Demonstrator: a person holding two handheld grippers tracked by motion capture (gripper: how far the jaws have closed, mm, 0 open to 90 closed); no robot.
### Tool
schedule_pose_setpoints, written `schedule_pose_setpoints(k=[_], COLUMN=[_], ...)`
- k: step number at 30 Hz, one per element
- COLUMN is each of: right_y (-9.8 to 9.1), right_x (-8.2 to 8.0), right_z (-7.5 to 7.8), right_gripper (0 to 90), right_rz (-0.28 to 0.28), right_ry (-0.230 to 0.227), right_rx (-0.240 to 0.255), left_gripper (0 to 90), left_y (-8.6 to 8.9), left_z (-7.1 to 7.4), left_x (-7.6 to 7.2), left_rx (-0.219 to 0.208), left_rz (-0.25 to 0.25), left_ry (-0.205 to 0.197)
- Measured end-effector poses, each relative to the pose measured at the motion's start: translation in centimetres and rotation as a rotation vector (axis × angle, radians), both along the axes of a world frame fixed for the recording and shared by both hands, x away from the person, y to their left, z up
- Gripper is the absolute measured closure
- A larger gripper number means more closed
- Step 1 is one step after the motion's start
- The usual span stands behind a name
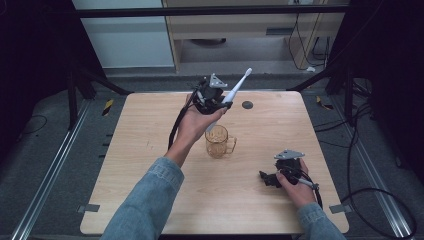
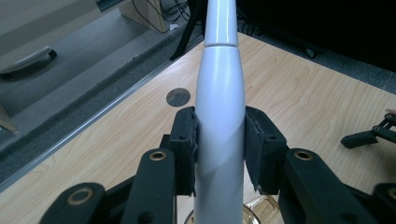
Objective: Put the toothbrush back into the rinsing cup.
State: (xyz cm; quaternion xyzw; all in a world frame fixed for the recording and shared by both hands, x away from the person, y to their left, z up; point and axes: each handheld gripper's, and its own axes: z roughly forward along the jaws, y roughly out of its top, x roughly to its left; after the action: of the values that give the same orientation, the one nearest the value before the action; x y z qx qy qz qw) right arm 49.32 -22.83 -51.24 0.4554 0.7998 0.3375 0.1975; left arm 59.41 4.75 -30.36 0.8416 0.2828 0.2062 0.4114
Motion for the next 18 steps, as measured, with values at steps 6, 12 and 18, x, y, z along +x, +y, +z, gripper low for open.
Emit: schedule_pose_setpoints(k=[6, 12, 18], right_y=[0.0, 0.0, 0.0], right_x=[0.0, 0.0, 0.0], right_z=[0.0, 0.0, 0.0], right_gripper=[0.3, 0.3, 0.3], right_rz=[0.0, -0.001, 0.0], right_ry=[-0.001, 0.0, -0.001], right_rx=[0.0, 0.002, 0.001], left_gripper=[66.4, 66.3, 66.3], left_y=[-0.3, -0.7, -1.1], left_z=[0.1, 0.2, -0.4], left_x=[0.0, -0.2, 0.0], left_rx=[-0.006, -0.013, -0.011], left_rz=[-0.004, -0.007, -0.01], left_ry=[-0.003, -0.014, -0.015])
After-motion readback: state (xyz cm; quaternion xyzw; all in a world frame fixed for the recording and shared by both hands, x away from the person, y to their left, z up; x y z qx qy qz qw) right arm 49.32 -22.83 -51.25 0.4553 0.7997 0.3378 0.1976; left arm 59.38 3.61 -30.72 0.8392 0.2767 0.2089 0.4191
